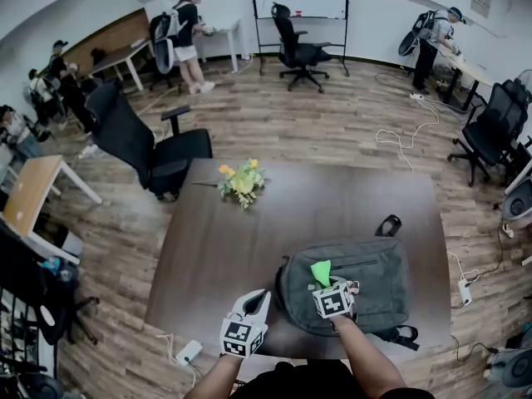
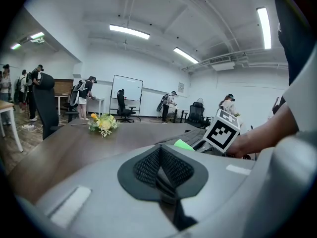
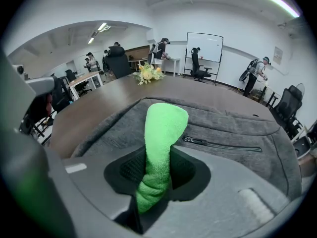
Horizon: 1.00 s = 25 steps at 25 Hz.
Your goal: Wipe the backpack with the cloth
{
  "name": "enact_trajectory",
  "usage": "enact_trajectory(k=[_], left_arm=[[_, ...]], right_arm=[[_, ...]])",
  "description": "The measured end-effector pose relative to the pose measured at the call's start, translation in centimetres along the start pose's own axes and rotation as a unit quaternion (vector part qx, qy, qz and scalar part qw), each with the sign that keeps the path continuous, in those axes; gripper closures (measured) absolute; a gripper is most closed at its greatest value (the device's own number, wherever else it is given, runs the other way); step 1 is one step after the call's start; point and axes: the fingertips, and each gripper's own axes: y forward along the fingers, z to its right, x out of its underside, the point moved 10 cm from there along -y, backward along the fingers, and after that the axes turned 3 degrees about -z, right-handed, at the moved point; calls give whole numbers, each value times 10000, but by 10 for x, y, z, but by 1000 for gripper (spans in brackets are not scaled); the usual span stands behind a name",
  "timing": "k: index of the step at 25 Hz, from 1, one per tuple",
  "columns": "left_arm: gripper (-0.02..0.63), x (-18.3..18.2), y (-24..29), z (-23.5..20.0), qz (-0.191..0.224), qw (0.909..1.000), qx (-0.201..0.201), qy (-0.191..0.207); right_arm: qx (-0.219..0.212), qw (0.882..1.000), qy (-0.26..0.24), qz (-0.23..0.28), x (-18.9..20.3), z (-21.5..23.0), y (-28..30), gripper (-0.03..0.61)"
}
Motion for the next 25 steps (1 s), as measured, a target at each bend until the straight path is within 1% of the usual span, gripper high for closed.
enact_trajectory(k=[5,9,16,19,23,25], left_arm=[[594,-12,8,6,95,9998,90,115],[594,-20,13,10,170,9995,168,203],[594,-30,18,16,339,9987,212,314],[594,-31,18,17,396,9985,209,317],[594,-36,17,17,448,9981,252,350],[594,-37,17,15,466,9979,255,382]], right_arm=[[321,9990,305,-95,12,30,-10,469],[493,9976,469,-126,18,50,-18,469],[1047,9931,508,-159,26,79,-34,469],[1314,9890,617,-271,37,93,-42,469],[1444,9876,607,-68,38,108,-54,469],[1582,9855,608,-57,40,112,-60,469]])
